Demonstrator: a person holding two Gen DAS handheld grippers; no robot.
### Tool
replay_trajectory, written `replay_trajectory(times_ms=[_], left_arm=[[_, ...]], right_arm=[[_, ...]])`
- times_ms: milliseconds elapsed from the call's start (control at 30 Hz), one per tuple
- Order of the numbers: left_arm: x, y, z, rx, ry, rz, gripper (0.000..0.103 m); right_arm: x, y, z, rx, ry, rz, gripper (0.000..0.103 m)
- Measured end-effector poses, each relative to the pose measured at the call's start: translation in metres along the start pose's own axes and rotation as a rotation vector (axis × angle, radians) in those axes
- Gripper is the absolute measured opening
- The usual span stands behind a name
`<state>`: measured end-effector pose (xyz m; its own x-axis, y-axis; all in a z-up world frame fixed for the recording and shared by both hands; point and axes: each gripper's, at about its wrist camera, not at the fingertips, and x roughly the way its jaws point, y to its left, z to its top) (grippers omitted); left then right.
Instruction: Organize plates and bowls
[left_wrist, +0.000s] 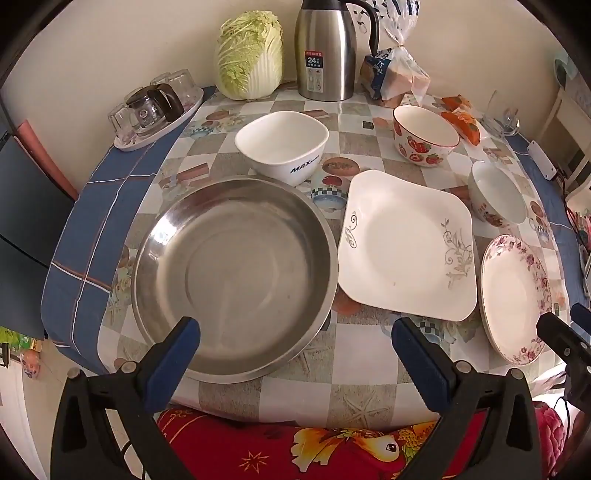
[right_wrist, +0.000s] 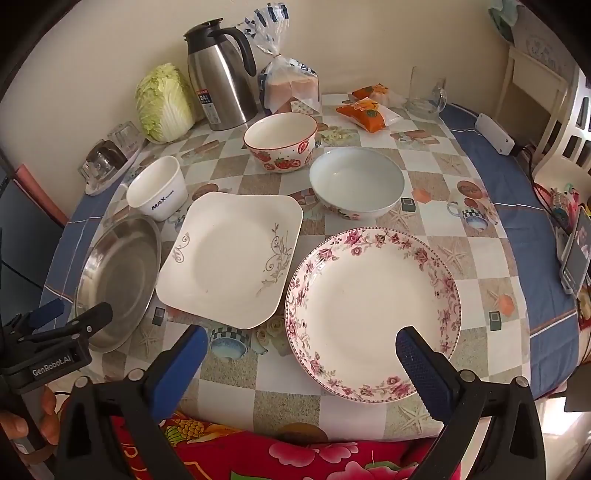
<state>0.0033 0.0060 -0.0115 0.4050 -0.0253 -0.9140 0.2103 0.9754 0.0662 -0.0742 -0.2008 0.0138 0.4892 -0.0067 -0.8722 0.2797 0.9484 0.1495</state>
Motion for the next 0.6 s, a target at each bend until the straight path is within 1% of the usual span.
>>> replay_trajectory(times_ms=[600], left_arm=[[0.0007, -0.0009, -0.0043, 0.003, 0.005, 0.008, 0.103]], right_arm=[[0.0026, -0.0001, -0.0019, 0.004, 0.009, 0.003, 0.103]])
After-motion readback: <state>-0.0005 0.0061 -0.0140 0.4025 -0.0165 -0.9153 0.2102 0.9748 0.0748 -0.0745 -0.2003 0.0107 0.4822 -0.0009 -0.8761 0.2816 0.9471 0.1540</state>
